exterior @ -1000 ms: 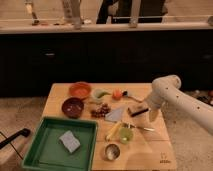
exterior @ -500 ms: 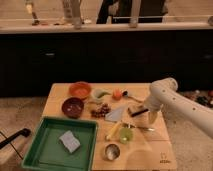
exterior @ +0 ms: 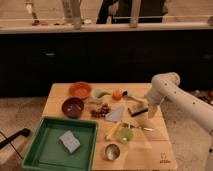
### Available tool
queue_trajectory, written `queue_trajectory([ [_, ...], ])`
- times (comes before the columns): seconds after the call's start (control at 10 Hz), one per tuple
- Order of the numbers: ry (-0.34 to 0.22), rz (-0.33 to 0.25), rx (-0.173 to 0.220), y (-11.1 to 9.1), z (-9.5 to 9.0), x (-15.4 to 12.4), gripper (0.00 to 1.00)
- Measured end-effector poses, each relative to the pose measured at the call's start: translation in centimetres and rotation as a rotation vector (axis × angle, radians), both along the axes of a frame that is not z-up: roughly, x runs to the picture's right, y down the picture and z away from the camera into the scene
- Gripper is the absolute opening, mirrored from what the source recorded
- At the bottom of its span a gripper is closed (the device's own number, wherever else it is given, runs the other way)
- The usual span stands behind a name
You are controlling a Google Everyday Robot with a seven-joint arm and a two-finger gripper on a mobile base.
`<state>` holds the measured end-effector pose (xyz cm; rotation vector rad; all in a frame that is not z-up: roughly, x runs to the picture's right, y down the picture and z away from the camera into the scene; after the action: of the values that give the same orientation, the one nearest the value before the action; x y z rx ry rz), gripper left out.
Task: Place brush in red bowl
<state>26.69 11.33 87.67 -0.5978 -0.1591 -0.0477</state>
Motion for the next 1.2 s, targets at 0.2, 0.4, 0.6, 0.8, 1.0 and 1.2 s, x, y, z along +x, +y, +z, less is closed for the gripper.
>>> queue_trajectory([
  [0.2, -0.015, 0.042, -0.002, -1.1, 0.2, -0.2, 0.80],
  [0.4, -0.034, 0.086, -0.003, -1.9, 0.2, -0.4, 0.80],
  [0.6, -0.059, 0.120, 0.004, -2.7, 0.1, -1.0, 0.80],
  [0.8, -0.082, 0.156, 0.025, -3.6, 0.0, -1.7, 0.80],
  [1.0, -0.101, 0.201, 0.039, -4.7, 0.2, -2.3, 0.80],
  [1.2, -0.112, 0.247, 0.048, -5.8, 0.5, -2.7, 0.80],
])
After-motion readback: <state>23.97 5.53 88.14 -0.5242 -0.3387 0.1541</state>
